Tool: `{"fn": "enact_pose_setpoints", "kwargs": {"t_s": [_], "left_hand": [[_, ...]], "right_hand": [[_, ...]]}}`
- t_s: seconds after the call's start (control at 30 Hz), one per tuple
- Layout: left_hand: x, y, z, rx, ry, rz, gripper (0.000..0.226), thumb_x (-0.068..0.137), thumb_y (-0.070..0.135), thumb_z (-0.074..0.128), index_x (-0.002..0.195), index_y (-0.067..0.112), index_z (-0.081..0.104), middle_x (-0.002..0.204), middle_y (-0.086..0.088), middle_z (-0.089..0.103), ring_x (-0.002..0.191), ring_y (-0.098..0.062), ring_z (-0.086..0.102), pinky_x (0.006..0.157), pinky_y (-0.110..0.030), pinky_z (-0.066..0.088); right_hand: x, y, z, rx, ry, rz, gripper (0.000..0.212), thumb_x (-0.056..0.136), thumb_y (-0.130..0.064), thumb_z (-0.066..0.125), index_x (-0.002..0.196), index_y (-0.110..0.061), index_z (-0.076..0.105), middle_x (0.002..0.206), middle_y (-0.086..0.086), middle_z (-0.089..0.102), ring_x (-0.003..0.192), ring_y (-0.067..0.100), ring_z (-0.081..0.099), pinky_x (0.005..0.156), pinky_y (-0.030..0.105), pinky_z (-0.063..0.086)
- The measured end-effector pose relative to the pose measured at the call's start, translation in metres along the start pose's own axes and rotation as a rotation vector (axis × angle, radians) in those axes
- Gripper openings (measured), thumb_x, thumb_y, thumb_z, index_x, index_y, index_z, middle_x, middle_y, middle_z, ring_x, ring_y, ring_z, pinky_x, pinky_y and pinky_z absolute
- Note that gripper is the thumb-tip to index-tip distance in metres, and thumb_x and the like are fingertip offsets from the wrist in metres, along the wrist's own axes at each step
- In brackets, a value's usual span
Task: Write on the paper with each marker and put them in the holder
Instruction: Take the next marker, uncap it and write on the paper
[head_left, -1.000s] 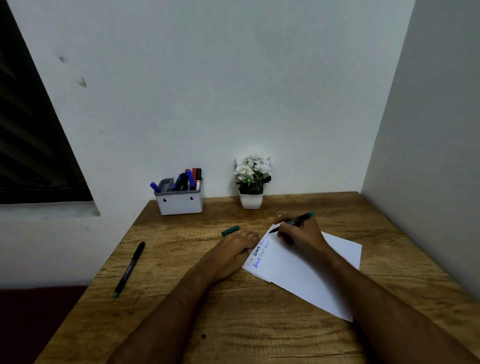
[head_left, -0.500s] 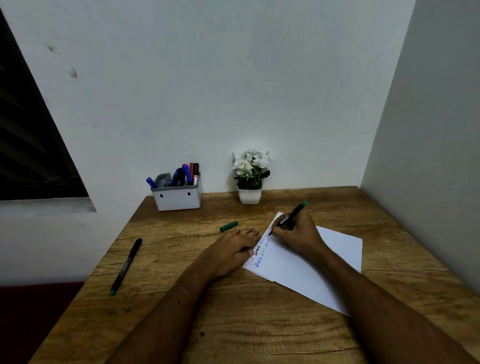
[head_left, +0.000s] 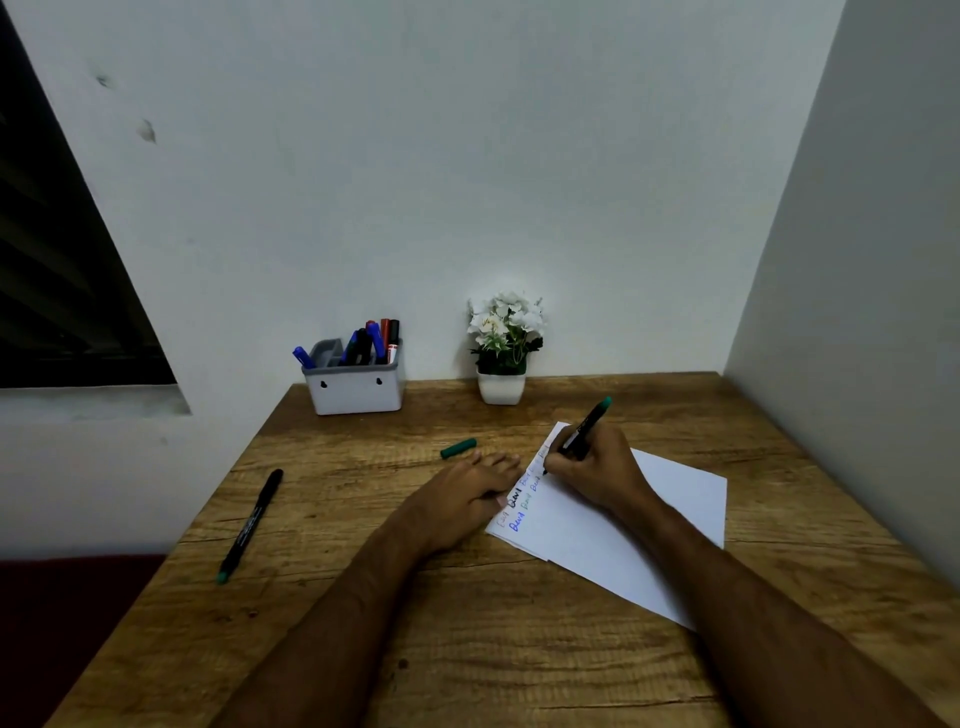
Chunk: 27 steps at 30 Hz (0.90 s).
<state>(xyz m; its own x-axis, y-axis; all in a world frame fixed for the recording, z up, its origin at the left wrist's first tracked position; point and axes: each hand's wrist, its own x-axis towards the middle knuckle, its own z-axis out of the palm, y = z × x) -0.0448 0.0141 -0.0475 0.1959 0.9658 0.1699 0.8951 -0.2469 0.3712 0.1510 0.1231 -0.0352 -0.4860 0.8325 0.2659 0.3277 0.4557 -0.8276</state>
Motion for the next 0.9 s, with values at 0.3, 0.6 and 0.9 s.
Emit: {"fn": "enact_pose_setpoints", "kwargs": {"t_s": [0.3, 0.6, 0.9], "left_hand": [[0.0003, -0.0017, 0.0013, -0.024, -0.003, 0.0, 0.05, 0.101, 0.022, 0.046, 0.15, 0.026, 0.036, 0.159, 0.009, 0.028, 0.148, -0.003, 0.018, 0.121, -0.025, 0.006], [0.0005, -0.0025, 0.0019, -0.017, 0.009, -0.002, 0.049, 0.101, 0.022, 0.046, 0.15, 0.027, 0.038, 0.159, 0.009, 0.027, 0.147, -0.002, 0.018, 0.116, -0.017, 0.001], [0.0009, -0.0029, 0.0011, -0.028, 0.009, -0.001, 0.048, 0.101, 0.021, 0.046, 0.149, 0.025, 0.04, 0.159, 0.008, 0.028, 0.148, -0.004, 0.018, 0.118, -0.02, 0.003]], "right_hand": [[0.002, 0.0042, 0.0014, 0.002, 0.021, -0.003, 0.01, 0.08, -0.008, 0.075, 0.072, -0.005, 0.07, 0.068, 0.01, 0.07, 0.06, 0.019, 0.061, 0.06, 0.036, 0.047], [0.0036, 0.0038, 0.0011, 0.006, 0.045, 0.006, 0.01, 0.082, -0.008, 0.075, 0.073, -0.007, 0.071, 0.072, 0.01, 0.072, 0.066, 0.012, 0.063, 0.062, 0.031, 0.048], [0.0054, 0.0058, 0.002, -0.011, 0.059, 0.01, 0.014, 0.081, -0.009, 0.074, 0.068, -0.012, 0.069, 0.065, 0.004, 0.069, 0.061, 0.012, 0.063, 0.06, 0.031, 0.047]]}}
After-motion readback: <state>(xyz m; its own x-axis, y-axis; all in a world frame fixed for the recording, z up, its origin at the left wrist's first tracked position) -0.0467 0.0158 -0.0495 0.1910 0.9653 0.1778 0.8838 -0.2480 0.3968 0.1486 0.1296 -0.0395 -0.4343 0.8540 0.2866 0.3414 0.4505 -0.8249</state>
